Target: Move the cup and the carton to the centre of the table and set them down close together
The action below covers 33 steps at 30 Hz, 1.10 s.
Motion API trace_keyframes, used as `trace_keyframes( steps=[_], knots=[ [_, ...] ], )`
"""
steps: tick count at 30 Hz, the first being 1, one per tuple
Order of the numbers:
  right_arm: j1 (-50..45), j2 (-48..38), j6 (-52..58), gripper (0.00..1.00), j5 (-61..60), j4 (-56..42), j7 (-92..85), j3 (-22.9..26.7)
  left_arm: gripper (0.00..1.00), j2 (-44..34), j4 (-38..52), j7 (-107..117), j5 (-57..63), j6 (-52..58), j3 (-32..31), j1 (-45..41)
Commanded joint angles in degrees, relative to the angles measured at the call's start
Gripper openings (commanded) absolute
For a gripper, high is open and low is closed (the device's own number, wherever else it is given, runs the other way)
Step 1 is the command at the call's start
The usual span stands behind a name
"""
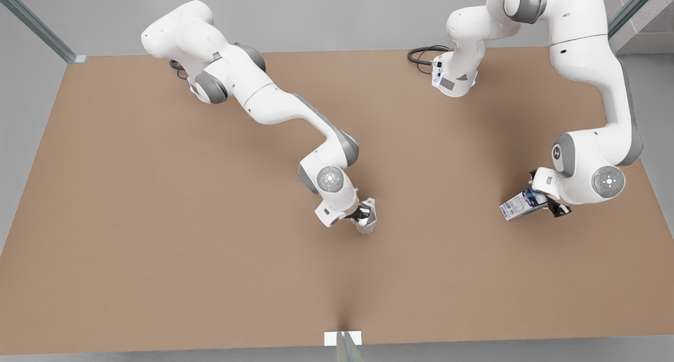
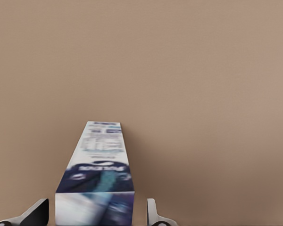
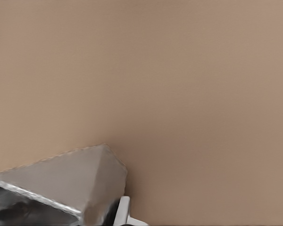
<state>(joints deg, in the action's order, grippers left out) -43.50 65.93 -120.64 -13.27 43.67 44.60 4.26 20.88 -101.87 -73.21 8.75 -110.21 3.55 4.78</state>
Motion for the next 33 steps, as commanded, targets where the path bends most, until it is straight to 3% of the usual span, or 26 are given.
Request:
trace_keyframes(
  steps=[1,5,8,9,11,19,22,26,27,29,30,33],
  knots=[
    [0.0,0.3,-0.7,0.21,-0.5,0.1,-0.3,0.0,1.0,0.1,0.0,0.0,0.5,0.0,0.1,0.1],
    [-0.4,2.1,-1.9,0.21,-0.6,0.1,-0.2,0.0,1.0,0.7,0.0,0.0,0.9,0.0,0.1,0.1],
    [-0.4,2.4,-1.9,0.59,-0.6,0.1,0.1,0.0,1.0,1.4,0.0,0.2,1.7,0.0,0.2,0.1],
    [-0.4,2.4,-1.9,0.84,-0.6,0.0,-0.3,0.0,1.0,1.5,0.0,0.2,1.7,0.0,0.3,0.1],
    [-0.4,2.5,-1.9,1.0,-0.6,0.0,-0.6,0.0,1.0,1.9,0.0,0.2,2.1,0.0,0.4,0.1],
    [-0.4,2.4,-1.9,1.0,-4.8,-0.2,-0.9,-0.1,1.0,2.2,0.0,0.4,3.0,0.0,0.6,0.1],
    [-0.4,2.0,-1.8,1.0,-5.7,-0.2,-0.9,-0.1,0.87,2.7,0.0,0.5,2.9,-0.2,0.8,0.1],
    [-0.4,1.0,0.3,1.0,-5.6,-0.3,-0.8,0.0,0.87,3.0,0.0,0.5,3.0,-0.3,1.5,0.1],
    [-0.3,-0.4,2.2,1.0,-5.6,-0.3,-0.5,0.0,0.81,3.1,0.0,0.5,3.0,-0.3,1.5,0.1],
    [0.6,-5.5,8.2,1.0,-5.5,-0.2,-0.7,0.4,0.67,3.2,0.0,0.6,3.0,-0.4,1.5,0.1],
    [3.1,-9.8,11.1,1.0,-5.6,-0.2,-1.1,0.4,0.65,3.2,0.0,0.6,2.9,-0.4,1.5,0.1],
    [26.7,-32.3,39.0,1.0,-11.9,4.6,-7.9,0.3,0.64,2.9,0.1,1.5,2.9,-0.2,1.5,-0.1]
  ],
)
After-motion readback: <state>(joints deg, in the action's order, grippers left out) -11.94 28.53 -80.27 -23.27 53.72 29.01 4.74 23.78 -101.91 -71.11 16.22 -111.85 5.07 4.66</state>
